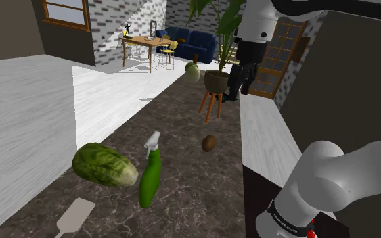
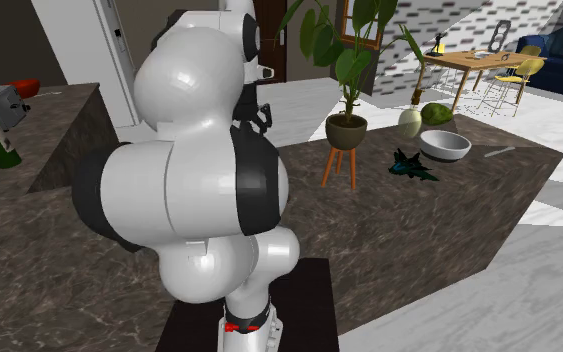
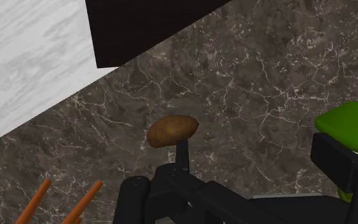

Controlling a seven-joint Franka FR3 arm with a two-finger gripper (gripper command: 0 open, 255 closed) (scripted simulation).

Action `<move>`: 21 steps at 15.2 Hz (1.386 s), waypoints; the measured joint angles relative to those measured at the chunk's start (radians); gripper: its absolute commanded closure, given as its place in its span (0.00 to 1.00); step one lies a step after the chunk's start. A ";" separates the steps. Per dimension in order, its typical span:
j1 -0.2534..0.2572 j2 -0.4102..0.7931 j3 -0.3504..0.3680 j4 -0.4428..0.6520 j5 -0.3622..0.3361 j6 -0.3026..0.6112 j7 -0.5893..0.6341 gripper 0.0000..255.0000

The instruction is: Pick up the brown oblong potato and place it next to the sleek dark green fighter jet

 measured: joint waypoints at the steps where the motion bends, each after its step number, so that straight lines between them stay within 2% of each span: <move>1: 0.000 0.000 0.000 0.000 0.000 0.000 0.000 0.00; 4: -0.033 -0.023 0.028 -0.085 0.008 0.088 0.092 0.00; 12: -0.166 -0.024 0.152 -0.342 0.035 0.439 0.456 0.00; 18: -0.291 0.057 0.266 -0.481 0.036 0.721 0.748 0.00; 21: -0.374 0.143 0.343 -0.521 0.021 0.873 0.913 0.00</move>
